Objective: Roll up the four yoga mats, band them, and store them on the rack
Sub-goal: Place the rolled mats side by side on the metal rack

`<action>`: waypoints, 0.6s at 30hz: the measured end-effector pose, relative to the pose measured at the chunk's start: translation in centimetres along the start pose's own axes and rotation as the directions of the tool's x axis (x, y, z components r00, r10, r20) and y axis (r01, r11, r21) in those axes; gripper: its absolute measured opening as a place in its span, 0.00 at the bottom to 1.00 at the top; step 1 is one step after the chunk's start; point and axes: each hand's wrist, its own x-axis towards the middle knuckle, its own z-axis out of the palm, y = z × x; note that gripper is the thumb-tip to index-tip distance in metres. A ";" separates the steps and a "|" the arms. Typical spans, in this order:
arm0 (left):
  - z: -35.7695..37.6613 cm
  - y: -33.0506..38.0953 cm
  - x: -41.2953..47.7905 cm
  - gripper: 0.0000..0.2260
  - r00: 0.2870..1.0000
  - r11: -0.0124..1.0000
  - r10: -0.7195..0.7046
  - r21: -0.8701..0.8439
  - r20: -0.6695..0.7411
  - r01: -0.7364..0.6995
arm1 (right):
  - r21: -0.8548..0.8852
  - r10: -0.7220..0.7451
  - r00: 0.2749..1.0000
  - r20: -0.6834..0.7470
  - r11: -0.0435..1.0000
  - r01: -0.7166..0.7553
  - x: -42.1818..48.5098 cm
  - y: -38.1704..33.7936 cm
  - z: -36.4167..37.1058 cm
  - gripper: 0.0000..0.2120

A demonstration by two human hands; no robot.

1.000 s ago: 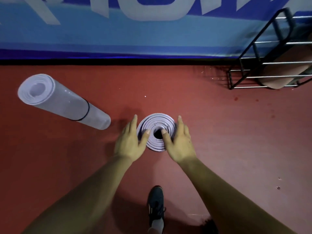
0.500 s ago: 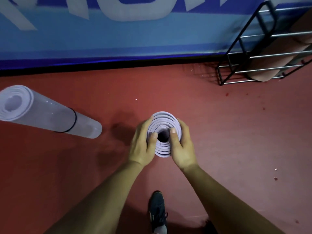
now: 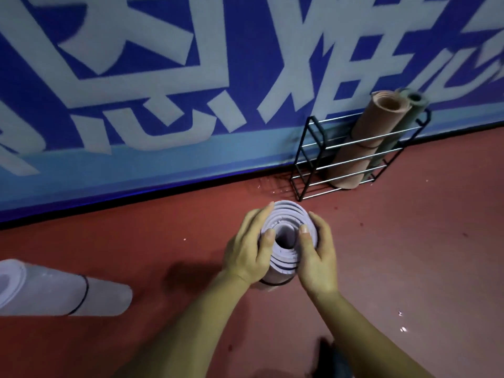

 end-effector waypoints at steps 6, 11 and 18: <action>9.0 8.0 9.5 0.28 0.999 0.999 0.040 -0.001 0.033 -0.040 | 0.017 -0.007 0.997 -0.082 1.000 0.008 10.0 -3.0 -10.1 0.25; 15.9 13.7 17.6 0.28 0.999 0.999 0.027 -0.027 0.017 -0.027 | 0.039 -0.062 0.995 -0.075 0.997 0.065 18.8 -6.5 -17.6 0.16; 21.0 20.5 29.0 0.27 0.993 0.996 0.092 -0.012 -0.072 -0.093 | 0.020 -0.098 0.991 -0.089 0.995 0.100 30.5 -12.9 -23.7 0.19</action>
